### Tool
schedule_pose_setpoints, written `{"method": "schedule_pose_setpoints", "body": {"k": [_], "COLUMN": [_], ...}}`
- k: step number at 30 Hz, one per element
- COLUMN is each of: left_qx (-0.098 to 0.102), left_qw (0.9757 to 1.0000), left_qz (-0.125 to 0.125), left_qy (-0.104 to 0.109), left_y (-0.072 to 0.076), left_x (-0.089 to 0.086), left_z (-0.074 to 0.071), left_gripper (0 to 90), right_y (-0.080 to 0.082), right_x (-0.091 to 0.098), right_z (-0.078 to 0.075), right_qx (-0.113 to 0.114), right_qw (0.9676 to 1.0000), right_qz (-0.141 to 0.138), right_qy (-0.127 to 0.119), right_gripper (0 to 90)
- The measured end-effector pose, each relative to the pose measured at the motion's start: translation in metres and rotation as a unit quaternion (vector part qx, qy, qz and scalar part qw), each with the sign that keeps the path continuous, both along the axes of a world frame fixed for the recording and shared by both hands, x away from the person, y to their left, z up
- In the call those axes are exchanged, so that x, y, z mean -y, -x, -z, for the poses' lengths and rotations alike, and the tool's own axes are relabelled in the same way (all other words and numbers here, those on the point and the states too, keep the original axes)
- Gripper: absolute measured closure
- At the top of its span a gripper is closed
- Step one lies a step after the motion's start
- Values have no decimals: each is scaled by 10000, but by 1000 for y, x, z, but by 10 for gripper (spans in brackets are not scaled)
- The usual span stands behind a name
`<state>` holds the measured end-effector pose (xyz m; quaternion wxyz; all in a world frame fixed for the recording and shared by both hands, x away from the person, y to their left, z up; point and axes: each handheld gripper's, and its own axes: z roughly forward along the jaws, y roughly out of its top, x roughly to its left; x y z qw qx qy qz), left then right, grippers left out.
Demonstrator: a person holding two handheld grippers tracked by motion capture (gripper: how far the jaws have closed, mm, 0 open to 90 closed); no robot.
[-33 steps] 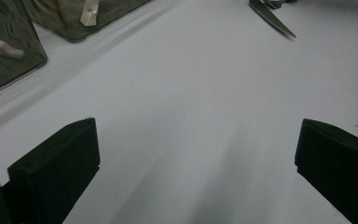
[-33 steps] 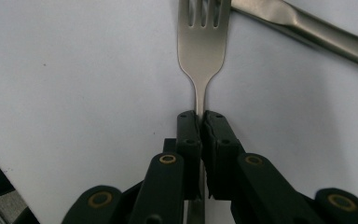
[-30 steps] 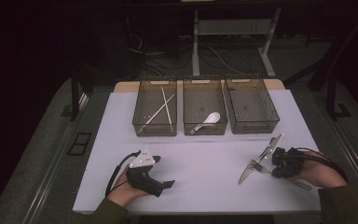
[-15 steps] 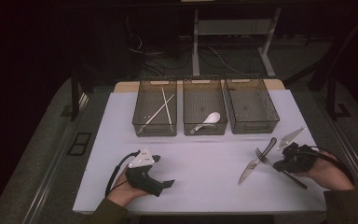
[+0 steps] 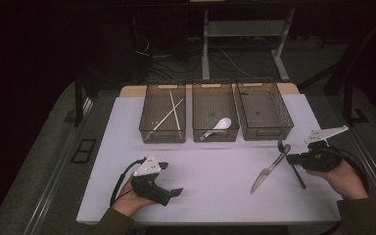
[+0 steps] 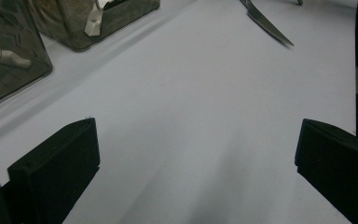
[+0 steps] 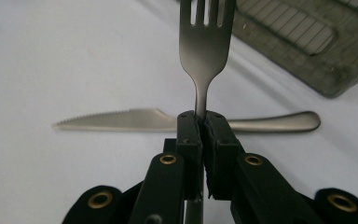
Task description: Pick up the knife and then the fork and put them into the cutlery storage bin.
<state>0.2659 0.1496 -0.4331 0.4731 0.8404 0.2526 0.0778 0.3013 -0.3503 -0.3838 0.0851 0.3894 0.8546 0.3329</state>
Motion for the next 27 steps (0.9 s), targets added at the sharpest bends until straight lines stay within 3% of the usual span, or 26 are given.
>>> {"method": "schedule_pose_setpoints", "body": {"k": [4, 12, 16, 18, 27], "left_qx": [20, 152, 198, 239, 332], "left_qw": [10000, 9997, 9997, 9995, 9991], "left_qz": [42, -200, -133, -96, -69], "left_qy": [4, -10, -82, -196, -243], "left_y": [0, 1, 1, 1, -1], "left_x": [0, 1, 1, 0, -2], "left_z": [0, -1, 0, 1, 2], "left_gripper": [0, 46, 37, 37, 57], "right_y": [0, -3, -7, -10, -25], "right_x": [3, 9, 9, 8, -5], "right_z": [-3, -15, -21, -24, -36], "right_qx": [141, 420, 528, 568, 769], "right_qw": [9996, 9966, 9949, 9943, 9922], "right_qz": [103, 357, 411, 420, 477], "right_qy": [-206, -610, -752, -803, -857], "right_gripper": [852, 853, 853, 853, 853]}}
